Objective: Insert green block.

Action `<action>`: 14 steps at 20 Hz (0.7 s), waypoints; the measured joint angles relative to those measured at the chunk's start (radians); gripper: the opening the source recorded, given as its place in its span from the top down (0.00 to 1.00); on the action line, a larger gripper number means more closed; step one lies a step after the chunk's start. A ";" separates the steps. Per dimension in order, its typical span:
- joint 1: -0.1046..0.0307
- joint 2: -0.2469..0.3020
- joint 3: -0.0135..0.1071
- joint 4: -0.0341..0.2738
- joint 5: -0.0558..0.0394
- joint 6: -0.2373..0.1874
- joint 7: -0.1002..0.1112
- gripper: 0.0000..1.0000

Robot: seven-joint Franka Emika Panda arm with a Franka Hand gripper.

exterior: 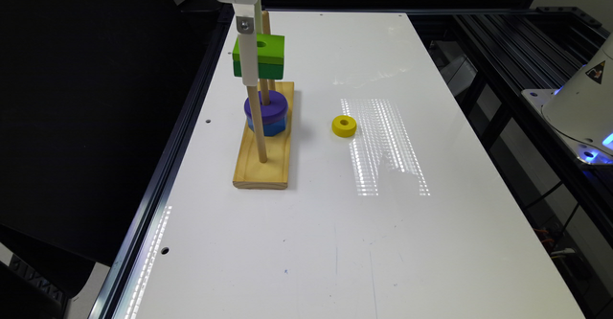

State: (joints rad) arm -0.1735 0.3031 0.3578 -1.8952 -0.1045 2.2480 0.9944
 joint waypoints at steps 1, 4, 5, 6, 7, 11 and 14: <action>0.002 0.001 0.001 0.001 0.0000 0.001 0.001 1.00; 0.011 0.007 0.004 0.010 0.0000 0.002 0.008 1.00; 0.014 0.011 0.004 0.015 -0.0001 0.001 0.009 1.00; 0.016 0.015 0.004 0.020 -0.0002 0.001 0.010 1.00; 0.017 0.019 0.004 0.025 -0.0004 0.001 0.010 1.00; 0.018 0.029 0.003 0.035 -0.0018 0.001 0.010 1.00; 0.019 0.030 0.003 0.035 -0.0018 0.001 0.010 1.00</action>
